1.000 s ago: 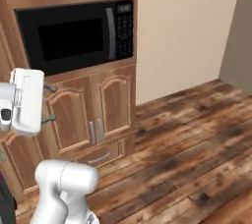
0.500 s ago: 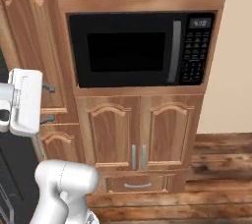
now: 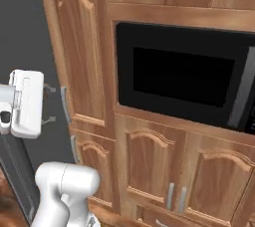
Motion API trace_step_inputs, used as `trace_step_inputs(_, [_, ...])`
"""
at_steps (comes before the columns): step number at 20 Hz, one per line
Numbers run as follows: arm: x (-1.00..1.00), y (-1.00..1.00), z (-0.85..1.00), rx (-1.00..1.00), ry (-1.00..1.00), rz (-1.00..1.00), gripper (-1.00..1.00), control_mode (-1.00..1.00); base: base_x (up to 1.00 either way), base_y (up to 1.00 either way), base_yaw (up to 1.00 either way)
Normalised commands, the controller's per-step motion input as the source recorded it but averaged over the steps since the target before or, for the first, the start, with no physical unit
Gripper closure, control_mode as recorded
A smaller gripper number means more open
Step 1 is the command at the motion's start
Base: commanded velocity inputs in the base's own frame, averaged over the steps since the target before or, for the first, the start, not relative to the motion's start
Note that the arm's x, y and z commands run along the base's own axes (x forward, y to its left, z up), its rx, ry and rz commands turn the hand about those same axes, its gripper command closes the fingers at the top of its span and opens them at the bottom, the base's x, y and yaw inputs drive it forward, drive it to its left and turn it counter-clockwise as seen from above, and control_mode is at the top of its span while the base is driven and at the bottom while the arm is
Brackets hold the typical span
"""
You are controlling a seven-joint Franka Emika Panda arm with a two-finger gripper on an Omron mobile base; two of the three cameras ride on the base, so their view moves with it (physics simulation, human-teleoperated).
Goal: Place the fish on the counter behind the older fish on the same shelf of the fridge to maintain FIFO order. Close the fridge door when finished.
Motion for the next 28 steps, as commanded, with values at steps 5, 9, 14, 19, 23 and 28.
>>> trace_step_inputs(5, [0.0, 0.0, 0.0, 0.0, 0.0, 0.0, -1.0, 1.0, 0.85, -0.32, 0.65])
trace_step_inputs(9, [0.0, 0.0, 0.0, 0.0, 0.0, 0.0, -1.0, 1.0, 0.47, -0.1, 0.65])
trace_step_inputs(14, [0.0, 0.0, 0.0, 0.0, 0.0, 0.0, -1.0, 1.0, 0.07, 0.0, 0.51])
trace_step_inputs(19, [0.0, 0.0, 0.0, 0.0, 0.0, 0.0, -1.0, 1.0, 0.02, 0.0, 0.11])
trace_step_inputs(23, [0.0, 0.0, 0.0, 0.0, 0.0, 0.0, -1.0, 1.0, 0.05, 0.0, 0.03])
trace_step_inputs(28, [0.07, 0.27, -0.16, -0.01, -0.02, 0.08, -1.0, -1.0, 0.0, 0.0, 0.0])
